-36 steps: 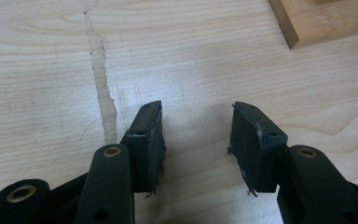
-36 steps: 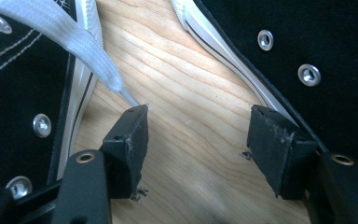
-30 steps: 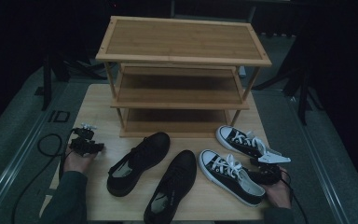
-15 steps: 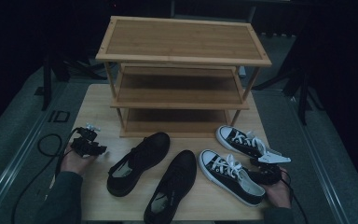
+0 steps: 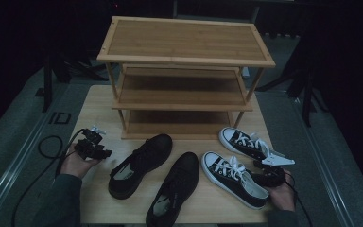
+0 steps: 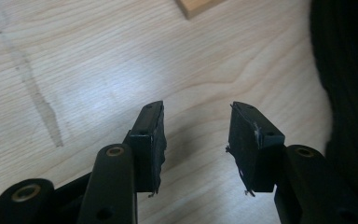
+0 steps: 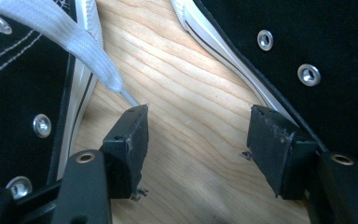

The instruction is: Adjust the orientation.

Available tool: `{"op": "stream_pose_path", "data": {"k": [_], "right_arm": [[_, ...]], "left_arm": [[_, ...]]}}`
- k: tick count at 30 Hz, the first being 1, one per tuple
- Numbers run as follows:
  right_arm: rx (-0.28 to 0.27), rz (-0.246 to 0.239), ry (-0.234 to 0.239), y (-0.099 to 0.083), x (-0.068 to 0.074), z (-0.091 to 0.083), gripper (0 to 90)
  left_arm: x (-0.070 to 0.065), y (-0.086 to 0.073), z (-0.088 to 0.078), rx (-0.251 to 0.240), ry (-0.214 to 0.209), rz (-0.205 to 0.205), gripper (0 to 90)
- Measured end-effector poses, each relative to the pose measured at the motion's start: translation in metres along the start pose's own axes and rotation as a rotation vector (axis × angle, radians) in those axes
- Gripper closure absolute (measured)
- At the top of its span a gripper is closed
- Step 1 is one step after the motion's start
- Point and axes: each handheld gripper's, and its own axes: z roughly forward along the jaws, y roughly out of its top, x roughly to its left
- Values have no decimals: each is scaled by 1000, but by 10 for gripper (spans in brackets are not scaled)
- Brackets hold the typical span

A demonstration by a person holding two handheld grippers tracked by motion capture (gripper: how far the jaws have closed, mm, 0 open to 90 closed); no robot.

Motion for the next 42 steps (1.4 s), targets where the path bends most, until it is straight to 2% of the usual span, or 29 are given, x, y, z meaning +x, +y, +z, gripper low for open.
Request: {"op": "stream_pose_path", "data": {"k": [7,15,25,31,42], "right_arm": [[0,0,0,0,0,0,383],[0,0,0,0,0,0,382],[0,0,0,0,0,0,382],[1,0,0,0,0,0,382],[1,-1,0,0,0,0,382]], "left_arm": [[-5,1,-5,2,-26,30,560],[-17,8,-22,-22,-56,69,560],[-36,17,-39,-42,-63,128,560],[-43,21,-45,-50,-71,144,560],[-58,28,-59,-76,-110,172,561]]}}
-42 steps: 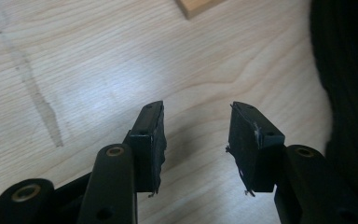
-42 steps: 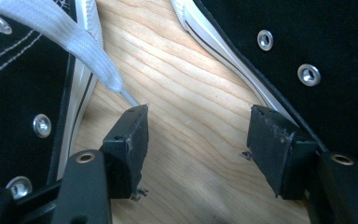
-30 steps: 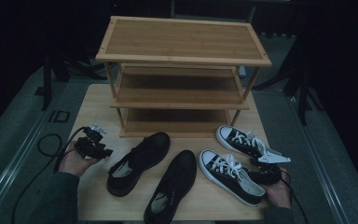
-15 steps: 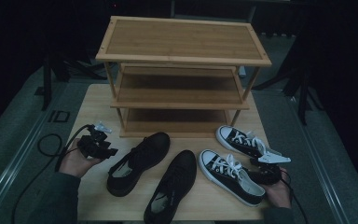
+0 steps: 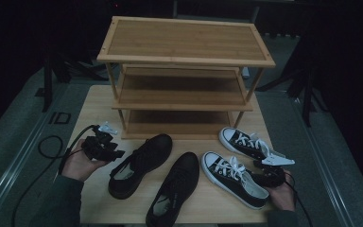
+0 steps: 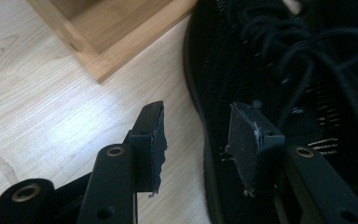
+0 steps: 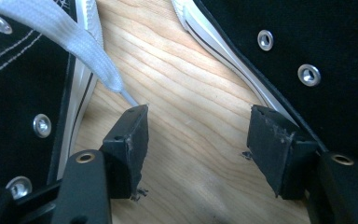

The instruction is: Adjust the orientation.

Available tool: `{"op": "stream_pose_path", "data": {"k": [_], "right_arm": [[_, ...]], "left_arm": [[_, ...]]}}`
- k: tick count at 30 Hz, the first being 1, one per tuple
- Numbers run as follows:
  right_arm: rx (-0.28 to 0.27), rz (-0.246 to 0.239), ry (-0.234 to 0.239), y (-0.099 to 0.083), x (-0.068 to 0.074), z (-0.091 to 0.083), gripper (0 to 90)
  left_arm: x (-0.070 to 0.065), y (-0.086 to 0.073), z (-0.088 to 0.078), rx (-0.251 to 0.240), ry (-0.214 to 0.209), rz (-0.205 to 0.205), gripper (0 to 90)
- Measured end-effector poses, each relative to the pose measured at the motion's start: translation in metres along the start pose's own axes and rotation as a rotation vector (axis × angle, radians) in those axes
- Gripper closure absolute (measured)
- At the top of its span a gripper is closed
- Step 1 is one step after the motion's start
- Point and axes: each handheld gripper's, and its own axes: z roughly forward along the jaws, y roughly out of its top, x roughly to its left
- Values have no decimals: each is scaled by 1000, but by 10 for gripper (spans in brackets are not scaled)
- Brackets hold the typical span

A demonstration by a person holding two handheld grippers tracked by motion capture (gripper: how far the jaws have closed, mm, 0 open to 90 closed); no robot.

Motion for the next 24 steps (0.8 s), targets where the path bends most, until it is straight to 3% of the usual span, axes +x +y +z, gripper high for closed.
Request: {"op": "stream_pose_path", "data": {"k": [15,24], "right_arm": [[0,0,0,0,0,0,382],[0,1,0,0,0,0,381]], "left_arm": [[-17,8,-8,-11,-39,51,561],[-23,9,-3,20,-48,79,563]]}}
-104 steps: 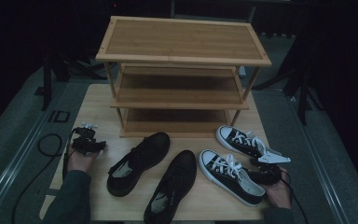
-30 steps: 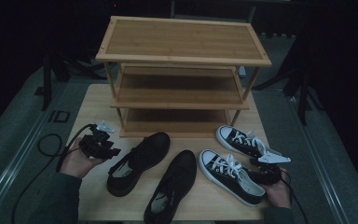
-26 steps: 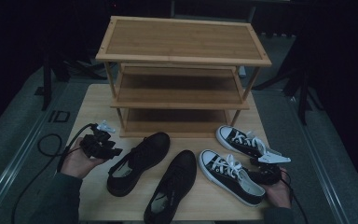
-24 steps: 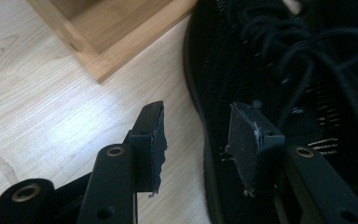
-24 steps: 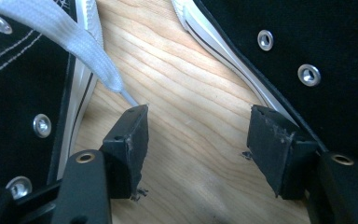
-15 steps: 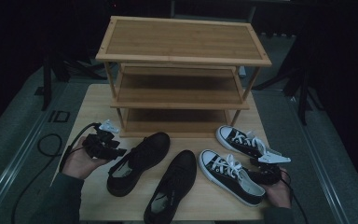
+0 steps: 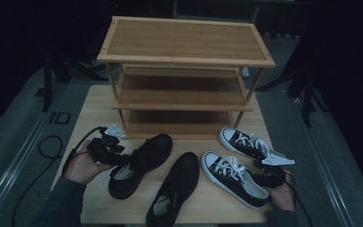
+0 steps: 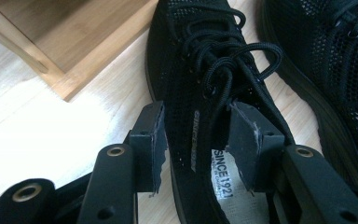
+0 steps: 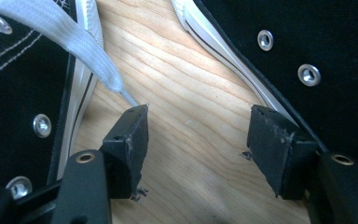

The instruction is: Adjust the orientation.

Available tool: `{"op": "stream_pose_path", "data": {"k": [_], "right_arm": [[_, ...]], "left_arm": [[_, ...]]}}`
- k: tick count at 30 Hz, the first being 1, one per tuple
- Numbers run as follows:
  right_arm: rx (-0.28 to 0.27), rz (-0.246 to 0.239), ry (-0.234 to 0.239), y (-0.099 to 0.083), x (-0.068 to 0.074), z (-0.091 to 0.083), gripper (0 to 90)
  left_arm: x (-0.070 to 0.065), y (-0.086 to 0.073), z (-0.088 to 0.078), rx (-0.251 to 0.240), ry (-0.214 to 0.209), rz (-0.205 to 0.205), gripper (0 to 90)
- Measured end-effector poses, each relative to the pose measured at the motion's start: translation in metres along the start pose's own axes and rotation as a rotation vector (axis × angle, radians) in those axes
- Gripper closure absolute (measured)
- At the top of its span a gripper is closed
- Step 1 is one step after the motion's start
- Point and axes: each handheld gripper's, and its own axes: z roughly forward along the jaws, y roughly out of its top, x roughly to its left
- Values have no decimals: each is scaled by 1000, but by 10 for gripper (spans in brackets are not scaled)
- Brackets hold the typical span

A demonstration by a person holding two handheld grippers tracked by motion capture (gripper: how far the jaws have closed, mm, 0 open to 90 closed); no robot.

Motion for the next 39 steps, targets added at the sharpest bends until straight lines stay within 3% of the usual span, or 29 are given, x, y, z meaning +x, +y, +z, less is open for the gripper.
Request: {"op": "stream_pose_path", "data": {"k": [7,16,24,27,31,39], "right_arm": [[0,0,0,0,0,0,382],[0,0,0,0,0,0,383],[0,0,0,0,0,0,383],[0,1,0,0,0,0,384],[0,1,-1,0,0,0,385],[0,1,0,0,0,0,384]], "left_arm": [[-3,2,9,38,6,8,576],[-3,3,20,89,-5,12,672],[-5,8,33,157,34,13,696],[-6,11,34,158,28,16,718],[-7,15,33,165,50,38,864],[-2,15,31,146,63,33,877]]}}
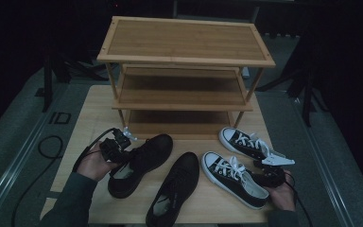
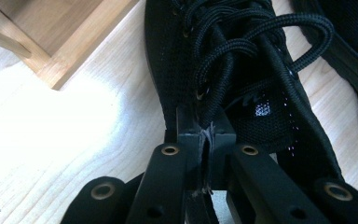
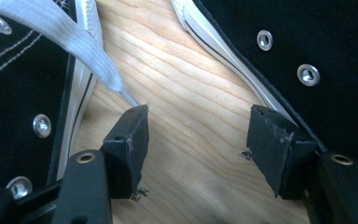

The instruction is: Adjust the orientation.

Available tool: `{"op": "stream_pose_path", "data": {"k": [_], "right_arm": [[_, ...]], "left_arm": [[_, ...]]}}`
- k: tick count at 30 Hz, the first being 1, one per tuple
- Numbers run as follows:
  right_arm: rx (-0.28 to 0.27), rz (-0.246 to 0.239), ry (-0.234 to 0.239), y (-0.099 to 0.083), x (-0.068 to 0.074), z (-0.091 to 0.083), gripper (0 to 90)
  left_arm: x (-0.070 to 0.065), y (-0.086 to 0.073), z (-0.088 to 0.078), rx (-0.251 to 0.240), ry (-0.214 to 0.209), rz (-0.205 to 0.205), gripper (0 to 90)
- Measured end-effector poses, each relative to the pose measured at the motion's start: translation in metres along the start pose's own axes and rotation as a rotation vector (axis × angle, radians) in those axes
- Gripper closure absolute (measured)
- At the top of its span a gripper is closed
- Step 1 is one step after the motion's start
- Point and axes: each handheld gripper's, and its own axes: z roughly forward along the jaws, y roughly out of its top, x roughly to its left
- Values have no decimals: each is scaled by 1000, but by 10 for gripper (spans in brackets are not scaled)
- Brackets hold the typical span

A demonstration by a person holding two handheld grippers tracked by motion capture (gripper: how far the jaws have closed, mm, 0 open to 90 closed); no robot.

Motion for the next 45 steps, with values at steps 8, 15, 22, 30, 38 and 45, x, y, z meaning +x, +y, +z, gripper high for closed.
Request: {"op": "stream_pose_path", "data": {"k": [8,15,22,30,38,45], "right_arm": [[0,0,0,0,0,0,384],[0,1,0,0,0,0,384],[0,1,0,0,0,0,385],[0,0,0,0,0,0,384],[0,0,0,0,0,0,384],[0,-1,-1,0,0,0,384]], "left_arm": [[12,0,-1,-44,-2,-37,879],[25,1,-6,-76,11,-62,880],[38,2,-5,-98,16,-88,879],[48,2,-4,-117,15,-84,878],[53,-3,2,-108,17,-92,849],[53,-4,5,-70,17,-136,575]]}}
